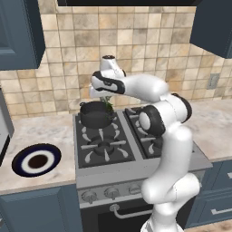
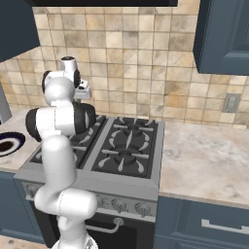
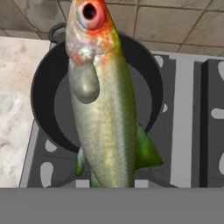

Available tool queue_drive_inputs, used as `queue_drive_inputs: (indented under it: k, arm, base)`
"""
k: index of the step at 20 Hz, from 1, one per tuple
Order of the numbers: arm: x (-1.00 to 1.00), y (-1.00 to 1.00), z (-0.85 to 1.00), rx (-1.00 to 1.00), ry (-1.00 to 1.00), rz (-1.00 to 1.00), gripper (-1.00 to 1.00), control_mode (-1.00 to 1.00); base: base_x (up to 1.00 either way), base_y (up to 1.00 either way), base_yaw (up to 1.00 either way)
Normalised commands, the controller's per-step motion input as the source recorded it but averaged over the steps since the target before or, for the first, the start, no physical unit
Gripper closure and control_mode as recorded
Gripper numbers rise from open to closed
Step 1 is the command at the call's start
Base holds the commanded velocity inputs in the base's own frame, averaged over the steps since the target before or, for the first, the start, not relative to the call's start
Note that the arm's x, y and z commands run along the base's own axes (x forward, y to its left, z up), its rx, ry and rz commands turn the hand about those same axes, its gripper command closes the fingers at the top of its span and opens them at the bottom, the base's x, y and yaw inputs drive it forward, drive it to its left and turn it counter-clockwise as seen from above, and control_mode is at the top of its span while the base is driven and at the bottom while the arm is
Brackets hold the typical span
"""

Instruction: Retrieve the frozen meat and place it in the pot on a burner. Then turn the burner on.

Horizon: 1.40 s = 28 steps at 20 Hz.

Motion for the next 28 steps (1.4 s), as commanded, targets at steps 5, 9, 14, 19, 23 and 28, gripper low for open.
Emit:
queue_drive_inputs:
  k: [5, 9, 14, 19, 23, 28]
  arm:
    - [0.24, 0.04, -0.26, -0.03, 0.00, 0.00, 1.00, -1.00]
    - [0.01, 0.10, -0.33, -0.01, 0.04, -0.01, 1.00, -1.00]
    - [0.00, 0.02, -0.39, 0.00, 0.06, -0.02, 1.00, -1.00]
    - [0.00, 0.00, -0.45, 0.00, 0.05, -0.01, 1.00, -1.00]
    - [0.00, 0.00, -0.15, 0.00, 0.00, 0.00, 1.00, -1.00]
    - [0.00, 0.00, -0.06, 0.00, 0.00, 0.00, 1.00, -1.00]
  base:
    - [0.00, 0.00, 0.00]
    - [0.00, 0.00, 0.00]
    - [0.00, 0.00, 0.00]
    - [0.00, 0.00, 0.00]
    - [0.00, 0.00, 0.00]
    - [0.00, 0.00, 0.00]
